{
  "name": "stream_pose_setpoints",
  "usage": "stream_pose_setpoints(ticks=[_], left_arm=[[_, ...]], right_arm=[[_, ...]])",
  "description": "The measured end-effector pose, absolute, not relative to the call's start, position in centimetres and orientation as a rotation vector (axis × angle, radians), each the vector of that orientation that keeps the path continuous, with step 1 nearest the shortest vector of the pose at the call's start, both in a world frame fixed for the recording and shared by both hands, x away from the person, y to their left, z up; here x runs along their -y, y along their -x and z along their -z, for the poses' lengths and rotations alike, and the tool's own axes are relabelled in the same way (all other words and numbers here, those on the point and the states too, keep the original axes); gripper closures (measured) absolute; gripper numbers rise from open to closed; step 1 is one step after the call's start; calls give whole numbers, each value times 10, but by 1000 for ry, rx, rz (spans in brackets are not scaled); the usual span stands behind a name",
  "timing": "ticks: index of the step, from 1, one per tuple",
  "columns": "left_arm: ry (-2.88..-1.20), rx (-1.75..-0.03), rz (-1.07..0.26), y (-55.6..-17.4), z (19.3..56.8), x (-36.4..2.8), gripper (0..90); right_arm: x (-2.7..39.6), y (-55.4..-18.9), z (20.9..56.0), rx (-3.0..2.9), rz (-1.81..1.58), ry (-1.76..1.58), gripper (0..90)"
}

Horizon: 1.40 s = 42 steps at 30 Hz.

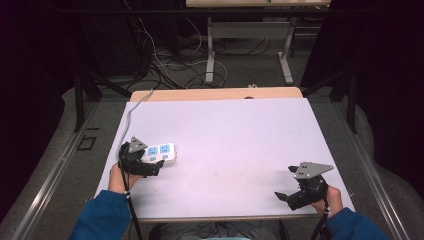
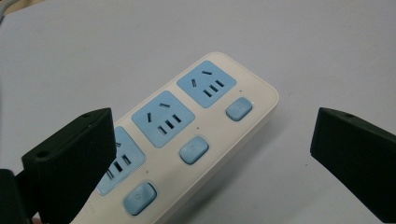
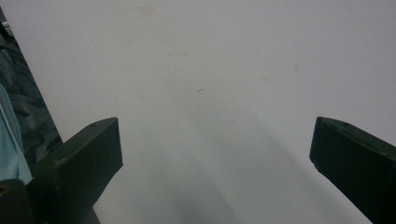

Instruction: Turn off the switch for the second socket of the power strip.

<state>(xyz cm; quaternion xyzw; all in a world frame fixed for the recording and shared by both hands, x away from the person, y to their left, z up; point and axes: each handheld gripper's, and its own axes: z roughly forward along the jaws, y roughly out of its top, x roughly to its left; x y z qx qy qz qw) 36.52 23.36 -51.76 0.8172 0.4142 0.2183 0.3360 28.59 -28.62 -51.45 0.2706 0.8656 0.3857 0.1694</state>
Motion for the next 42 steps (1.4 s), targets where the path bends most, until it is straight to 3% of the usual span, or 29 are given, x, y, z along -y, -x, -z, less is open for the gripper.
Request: stream_pose_setpoints(ticks=[42], left_arm=[[-2149,-1004,-534,-323,516,-232,1]], right_arm=[[286,-285,514,-2468,-1086,-768,19]])
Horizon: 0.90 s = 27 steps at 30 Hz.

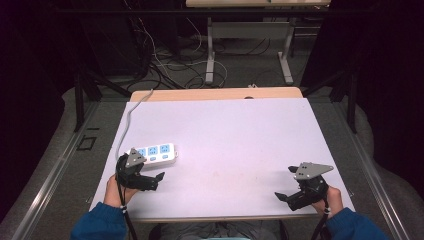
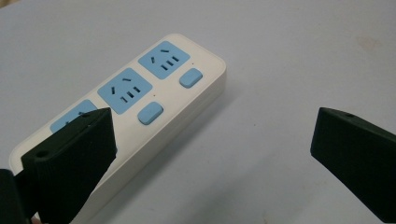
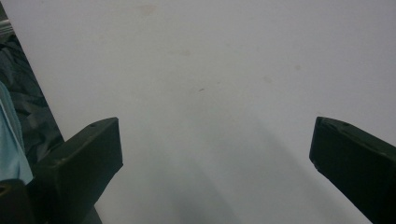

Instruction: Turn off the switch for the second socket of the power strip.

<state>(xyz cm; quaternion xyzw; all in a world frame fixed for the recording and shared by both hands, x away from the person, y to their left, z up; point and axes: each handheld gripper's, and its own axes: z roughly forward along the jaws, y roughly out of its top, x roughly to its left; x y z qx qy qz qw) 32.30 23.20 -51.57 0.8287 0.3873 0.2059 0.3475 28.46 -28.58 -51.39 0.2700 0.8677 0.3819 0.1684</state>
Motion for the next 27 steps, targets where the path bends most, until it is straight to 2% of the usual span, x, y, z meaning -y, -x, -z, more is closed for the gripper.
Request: stream_pose_setpoints(ticks=[27], left_arm=[[-2117,-988,-554,-294,520,-245,1]], right_arm=[[284,-284,515,-2446,-1093,-785,19]])
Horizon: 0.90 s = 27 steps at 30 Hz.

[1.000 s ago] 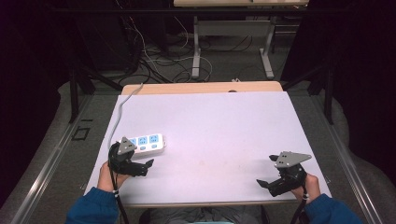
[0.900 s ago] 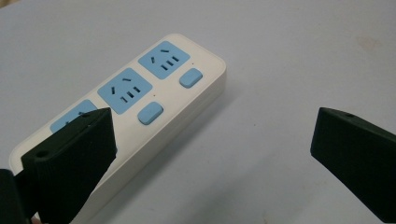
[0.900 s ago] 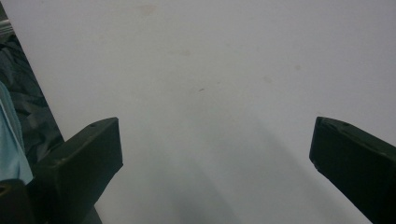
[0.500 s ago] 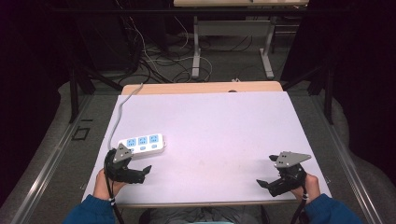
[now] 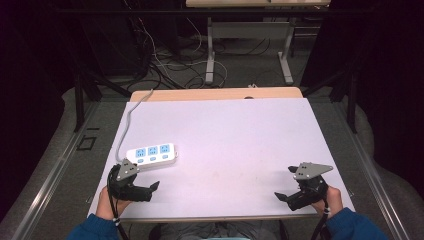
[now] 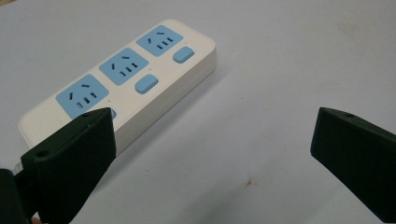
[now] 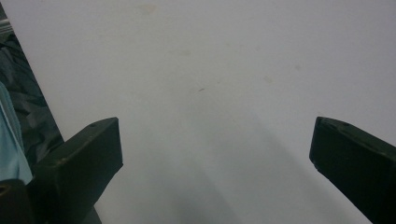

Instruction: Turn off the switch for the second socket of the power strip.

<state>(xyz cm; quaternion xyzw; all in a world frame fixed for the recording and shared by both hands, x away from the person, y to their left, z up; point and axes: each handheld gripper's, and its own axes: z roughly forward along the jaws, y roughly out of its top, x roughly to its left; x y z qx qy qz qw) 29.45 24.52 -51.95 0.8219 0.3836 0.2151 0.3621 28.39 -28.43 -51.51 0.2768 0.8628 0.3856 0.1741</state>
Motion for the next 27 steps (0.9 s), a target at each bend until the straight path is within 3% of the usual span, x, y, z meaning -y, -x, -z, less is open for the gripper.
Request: stream_pose_setpoints(ticks=[27], left_arm=[[-2113,-986,-533,-290,524,-251,0]], right_arm=[[285,-285,515,-2463,-1087,-760,20]])
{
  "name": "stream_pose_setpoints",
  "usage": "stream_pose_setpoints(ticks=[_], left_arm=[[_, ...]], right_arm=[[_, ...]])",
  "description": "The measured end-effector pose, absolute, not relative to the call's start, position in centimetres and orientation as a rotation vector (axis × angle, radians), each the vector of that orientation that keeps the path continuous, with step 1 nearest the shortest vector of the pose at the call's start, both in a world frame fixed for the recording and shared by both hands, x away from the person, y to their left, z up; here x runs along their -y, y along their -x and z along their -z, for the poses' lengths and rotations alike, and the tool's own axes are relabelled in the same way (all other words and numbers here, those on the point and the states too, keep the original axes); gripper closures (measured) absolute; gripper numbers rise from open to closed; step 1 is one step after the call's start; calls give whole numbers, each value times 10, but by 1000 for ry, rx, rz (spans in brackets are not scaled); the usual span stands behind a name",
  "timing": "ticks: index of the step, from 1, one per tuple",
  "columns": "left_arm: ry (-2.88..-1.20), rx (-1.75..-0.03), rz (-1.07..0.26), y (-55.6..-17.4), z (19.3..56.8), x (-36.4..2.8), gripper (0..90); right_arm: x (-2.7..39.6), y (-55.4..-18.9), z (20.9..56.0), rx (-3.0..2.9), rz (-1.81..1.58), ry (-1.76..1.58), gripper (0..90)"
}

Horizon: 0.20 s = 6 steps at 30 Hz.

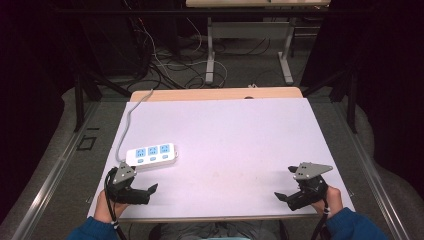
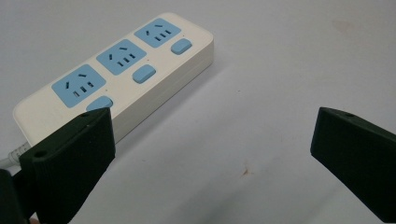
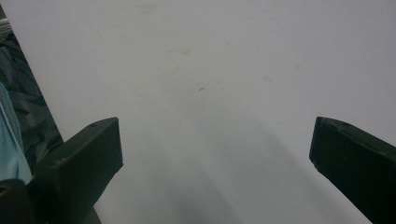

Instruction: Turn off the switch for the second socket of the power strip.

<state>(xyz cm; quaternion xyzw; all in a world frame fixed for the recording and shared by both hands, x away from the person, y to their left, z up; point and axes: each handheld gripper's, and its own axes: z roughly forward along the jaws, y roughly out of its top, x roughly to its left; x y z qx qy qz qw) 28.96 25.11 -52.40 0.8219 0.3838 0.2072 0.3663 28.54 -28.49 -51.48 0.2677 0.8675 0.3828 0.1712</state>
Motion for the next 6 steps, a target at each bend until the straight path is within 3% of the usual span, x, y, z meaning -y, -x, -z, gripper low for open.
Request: stream_pose_setpoints(ticks=[6], left_arm=[[-2115,-973,-532,-290,523,-249,0]], right_arm=[[285,-285,515,-2458,-1085,-762,20]])
